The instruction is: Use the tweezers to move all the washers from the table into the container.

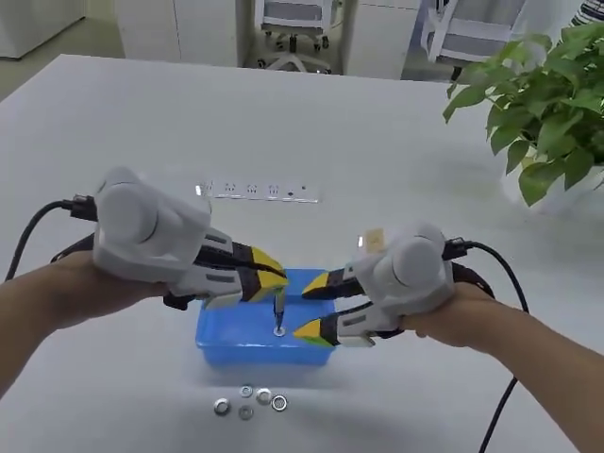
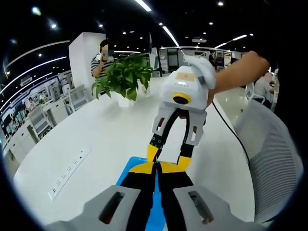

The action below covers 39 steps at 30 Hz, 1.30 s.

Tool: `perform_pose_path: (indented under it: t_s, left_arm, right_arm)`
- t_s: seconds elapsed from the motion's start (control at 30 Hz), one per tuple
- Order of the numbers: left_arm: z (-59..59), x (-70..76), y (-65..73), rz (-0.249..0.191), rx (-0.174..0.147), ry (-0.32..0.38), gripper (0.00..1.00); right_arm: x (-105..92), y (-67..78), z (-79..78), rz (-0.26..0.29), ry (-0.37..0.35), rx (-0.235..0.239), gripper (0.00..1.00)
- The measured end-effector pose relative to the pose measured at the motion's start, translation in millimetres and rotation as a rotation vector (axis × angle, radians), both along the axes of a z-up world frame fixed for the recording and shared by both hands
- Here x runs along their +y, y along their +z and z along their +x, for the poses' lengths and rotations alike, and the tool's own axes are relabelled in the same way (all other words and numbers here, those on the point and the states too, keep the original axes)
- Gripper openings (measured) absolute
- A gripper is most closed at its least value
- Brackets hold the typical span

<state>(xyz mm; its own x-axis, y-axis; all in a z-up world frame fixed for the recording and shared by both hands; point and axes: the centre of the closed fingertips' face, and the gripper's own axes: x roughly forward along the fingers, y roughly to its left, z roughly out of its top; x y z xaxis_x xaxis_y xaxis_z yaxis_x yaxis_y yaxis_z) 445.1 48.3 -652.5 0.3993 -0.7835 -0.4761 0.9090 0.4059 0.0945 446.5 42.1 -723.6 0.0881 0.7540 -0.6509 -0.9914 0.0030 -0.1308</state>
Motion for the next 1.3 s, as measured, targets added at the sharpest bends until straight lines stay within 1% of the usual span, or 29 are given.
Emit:
perform_pose_path:
  t_s: [0.07,0.17,0.27,0.4,0.53,0.67,0.77,0.87,1.1,1.3]
  left_arm:
    - [-1.3,-0.2,2.1,-0.009,0.005,0.005,0.06]
    - [-4.8,-0.7,4.0,-0.005,0.005,0.002,0.06]
    - [-7.6,-0.8,7.4,-0.008,0.003,0.002,0.06]
    - [-10.6,-0.2,10.6,-0.009,0.006,0.005,0.06]
    - [-14.3,-0.7,13.9,-0.011,0.007,0.008,0.06]
    - [-18.4,-1.4,17.2,-0.011,0.013,0.009,0.06]
    - [-21.1,-1.7,17.4,-0.01,0.022,0.008,0.06]
    - [-24.5,-2.6,18.3,-0.007,0.022,0.007,0.06]
    - [-31.9,-7.6,21.2,-0.013,0.024,-0.007,0.06]
    - [-38.9,-12.9,19.3,-0.013,0.028,-0.026,0.06]
  right_arm:
    - [-2.9,1.9,-1.2,0.004,-0.017,0.005,0.32]
    - [-9.3,3.9,-4.3,0.0,-0.036,0.002,0.36]
    - [-14.6,7.9,-5.5,0.015,-0.067,0.009,0.39]
    - [-23.5,10.9,-10.5,0.011,-0.093,0.01,0.44]
    - [-30.6,13.9,-15.4,0.017,-0.114,0.009,0.47]
    - [-39.7,12.5,-22.2,0.016,-0.149,0.03,0.52]
    - [-45.1,12.0,-27.8,0.022,-0.168,0.039,0.55]
    - [-49.8,12.2,-34.1,0.036,-0.189,0.054,0.57]
    - [-58.7,11.9,-42.4,0.059,-0.225,0.069,0.64]
    - [-62.9,9.9,-50.1,0.079,-0.24,0.088,0.68]
